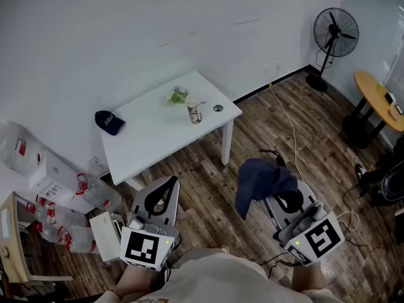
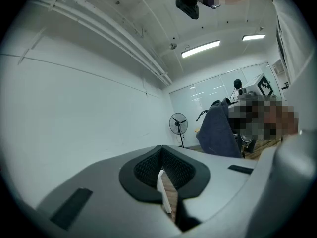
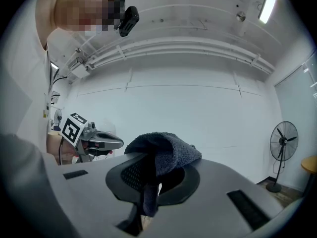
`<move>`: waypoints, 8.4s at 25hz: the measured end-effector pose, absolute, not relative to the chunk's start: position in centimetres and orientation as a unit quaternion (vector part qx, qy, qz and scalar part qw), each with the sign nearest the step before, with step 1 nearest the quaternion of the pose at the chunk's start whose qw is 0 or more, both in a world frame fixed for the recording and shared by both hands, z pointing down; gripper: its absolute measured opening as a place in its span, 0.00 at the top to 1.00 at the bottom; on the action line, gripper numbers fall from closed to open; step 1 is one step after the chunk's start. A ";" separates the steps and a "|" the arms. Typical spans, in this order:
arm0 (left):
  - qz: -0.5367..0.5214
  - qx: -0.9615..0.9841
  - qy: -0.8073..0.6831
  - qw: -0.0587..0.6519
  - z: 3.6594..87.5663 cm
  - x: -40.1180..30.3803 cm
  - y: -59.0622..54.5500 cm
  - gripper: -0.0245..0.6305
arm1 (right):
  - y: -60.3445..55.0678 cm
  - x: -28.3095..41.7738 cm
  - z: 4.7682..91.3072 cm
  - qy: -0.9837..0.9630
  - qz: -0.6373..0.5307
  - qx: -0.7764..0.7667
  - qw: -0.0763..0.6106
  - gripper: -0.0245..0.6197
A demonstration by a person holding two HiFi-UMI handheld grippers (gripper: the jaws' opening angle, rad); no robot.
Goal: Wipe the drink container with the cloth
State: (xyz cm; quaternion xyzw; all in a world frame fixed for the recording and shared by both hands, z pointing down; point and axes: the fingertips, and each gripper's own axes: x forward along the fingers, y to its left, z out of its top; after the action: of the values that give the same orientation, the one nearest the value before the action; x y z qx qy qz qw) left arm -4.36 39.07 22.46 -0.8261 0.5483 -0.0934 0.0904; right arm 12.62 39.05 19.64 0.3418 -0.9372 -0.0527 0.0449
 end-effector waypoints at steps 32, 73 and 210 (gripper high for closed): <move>-0.089 -0.849 0.519 0.050 26.6 -10.3 15.4 0.93 | 16.4 7.1 24.2 -0.918 -0.023 0.385 0.095 0.90; -0.239 -0.861 0.448 -0.017 40.5 -12.1 -11.9 0.45 | -13.8 -0.1 35.3 -0.924 0.076 0.322 0.189 0.90; -0.228 -0.897 0.366 -0.098 52.0 -10.9 -14.5 0.44 | -19.7 -11.6 57.4 -0.962 0.090 0.108 0.236 0.90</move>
State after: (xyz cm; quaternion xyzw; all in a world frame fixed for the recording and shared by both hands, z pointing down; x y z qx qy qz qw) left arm -10.94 -14.55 52.00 -0.8970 0.3659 -0.2281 -0.0980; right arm -11.63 -19.73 57.38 0.1082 -0.9616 0.0896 0.2357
